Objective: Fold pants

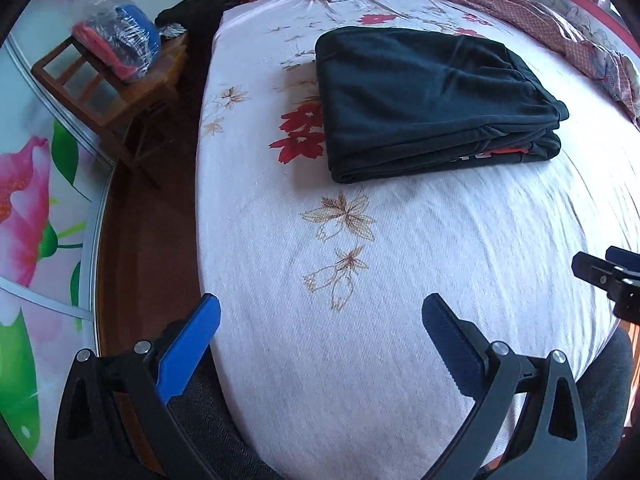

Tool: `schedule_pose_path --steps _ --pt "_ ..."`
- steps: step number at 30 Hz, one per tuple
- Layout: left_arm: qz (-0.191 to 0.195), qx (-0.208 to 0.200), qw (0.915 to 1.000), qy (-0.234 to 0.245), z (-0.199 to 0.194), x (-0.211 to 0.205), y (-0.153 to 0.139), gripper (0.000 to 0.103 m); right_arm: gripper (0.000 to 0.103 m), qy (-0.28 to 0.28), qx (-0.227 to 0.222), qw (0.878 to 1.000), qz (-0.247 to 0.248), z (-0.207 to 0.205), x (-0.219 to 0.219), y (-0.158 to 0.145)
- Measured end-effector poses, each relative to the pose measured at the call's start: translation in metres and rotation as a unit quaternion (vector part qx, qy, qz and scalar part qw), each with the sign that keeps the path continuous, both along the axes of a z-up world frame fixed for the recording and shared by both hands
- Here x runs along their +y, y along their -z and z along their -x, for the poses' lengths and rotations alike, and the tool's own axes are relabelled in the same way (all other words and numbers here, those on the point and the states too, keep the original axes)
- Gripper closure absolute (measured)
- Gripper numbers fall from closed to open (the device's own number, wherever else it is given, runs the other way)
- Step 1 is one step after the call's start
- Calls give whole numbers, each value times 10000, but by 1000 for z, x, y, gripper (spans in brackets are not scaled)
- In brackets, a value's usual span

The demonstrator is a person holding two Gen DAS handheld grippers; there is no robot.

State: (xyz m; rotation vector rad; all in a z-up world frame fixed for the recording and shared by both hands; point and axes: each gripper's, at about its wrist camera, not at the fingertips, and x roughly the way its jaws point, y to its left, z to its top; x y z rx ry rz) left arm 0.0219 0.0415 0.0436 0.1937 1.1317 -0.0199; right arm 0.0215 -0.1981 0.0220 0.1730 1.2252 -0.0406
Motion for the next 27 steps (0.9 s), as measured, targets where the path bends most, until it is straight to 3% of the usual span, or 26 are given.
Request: schedule_pose_path --steps 2,6,11,15,21,27 --pt "173 -58 9998 -89 1 0 1 2 19 -2 -257 9992 319 1 10 1" --pt "336 -776 9959 -328 15 -1 7 2 19 251 -1150 9894 852 9 17 -4" --pt "651 -1257 9898 -141 22 -13 16 2 19 381 -2006 9706 1272 14 25 0" --pt "559 -1735 9832 78 28 -23 12 2 19 323 -1914 9756 1030 14 22 11" --pt "758 -1433 9864 -281 19 -8 21 2 19 169 -1972 9767 826 14 32 4" --pt "643 -1293 9891 -298 17 -11 26 2 19 143 -1919 9783 774 16 38 4"
